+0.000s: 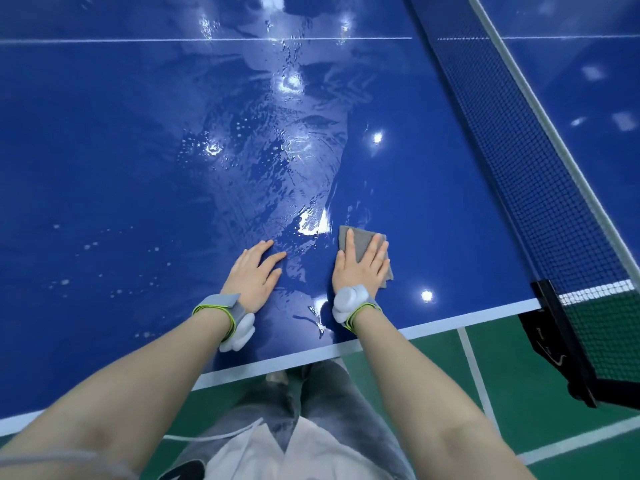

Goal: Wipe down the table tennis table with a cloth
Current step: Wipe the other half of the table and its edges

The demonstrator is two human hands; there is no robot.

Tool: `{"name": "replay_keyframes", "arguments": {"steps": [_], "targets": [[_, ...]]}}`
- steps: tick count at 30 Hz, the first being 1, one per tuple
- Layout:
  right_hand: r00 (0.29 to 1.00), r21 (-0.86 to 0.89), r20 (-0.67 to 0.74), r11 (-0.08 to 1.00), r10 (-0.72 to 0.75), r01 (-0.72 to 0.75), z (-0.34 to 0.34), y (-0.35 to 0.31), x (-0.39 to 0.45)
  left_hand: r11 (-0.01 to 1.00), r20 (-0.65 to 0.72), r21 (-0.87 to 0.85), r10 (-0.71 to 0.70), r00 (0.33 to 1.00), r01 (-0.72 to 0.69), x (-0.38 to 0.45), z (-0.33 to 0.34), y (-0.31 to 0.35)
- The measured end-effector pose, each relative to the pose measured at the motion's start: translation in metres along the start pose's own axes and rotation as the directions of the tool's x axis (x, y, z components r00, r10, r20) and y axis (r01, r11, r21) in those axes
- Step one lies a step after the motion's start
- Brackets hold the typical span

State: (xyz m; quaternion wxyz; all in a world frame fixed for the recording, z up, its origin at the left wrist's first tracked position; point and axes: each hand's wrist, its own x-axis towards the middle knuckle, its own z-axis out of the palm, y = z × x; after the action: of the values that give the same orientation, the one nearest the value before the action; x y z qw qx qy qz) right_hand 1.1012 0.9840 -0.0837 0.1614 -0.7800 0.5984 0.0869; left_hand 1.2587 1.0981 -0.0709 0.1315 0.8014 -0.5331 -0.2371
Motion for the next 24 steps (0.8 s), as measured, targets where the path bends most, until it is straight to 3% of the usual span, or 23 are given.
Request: {"name": "replay_keyframes", "arguments": {"steps": [5, 11, 13, 19, 21, 24], "targets": [[0.967, -0.024, 0.015, 0.966, -0.256, 0.256, 0.006, -0.033, -0.017, 0.999, -0.029, 0.016, -0.035, 0.999, 0.035, 0.000, -0.003, 0.005], [0.866, -0.086, 0.077, 0.862, -0.494, 0.500, -0.003, 0.000, 0.012, 0.995, -0.050, 0.056, -0.074, 0.996, 0.076, 0.008, -0.004, 0.012], [0.877, -0.077, 0.097, 0.875, -0.471, 0.478, -0.012, 0.013, 0.022, 0.994, -0.040, 0.059, -0.094, 0.995, 0.096, 0.012, -0.005, 0.013], [0.979, -0.096, 0.022, 0.975, -0.202, 0.203, -0.025, 0.017, 0.045, 0.987, -0.042, 0.045, -0.153, 0.987, 0.155, 0.024, -0.006, 0.018], [0.979, -0.087, 0.024, 0.975, -0.201, 0.203, -0.024, 0.007, 0.043, 0.985, -0.045, 0.040, -0.167, 0.985, 0.169, 0.026, -0.006, 0.021], [0.938, -0.142, 0.054, 0.927, -0.342, 0.346, -0.018, -0.012, 0.036, 0.982, -0.067, 0.029, -0.184, 0.981, 0.186, 0.032, -0.004, 0.023]]}}
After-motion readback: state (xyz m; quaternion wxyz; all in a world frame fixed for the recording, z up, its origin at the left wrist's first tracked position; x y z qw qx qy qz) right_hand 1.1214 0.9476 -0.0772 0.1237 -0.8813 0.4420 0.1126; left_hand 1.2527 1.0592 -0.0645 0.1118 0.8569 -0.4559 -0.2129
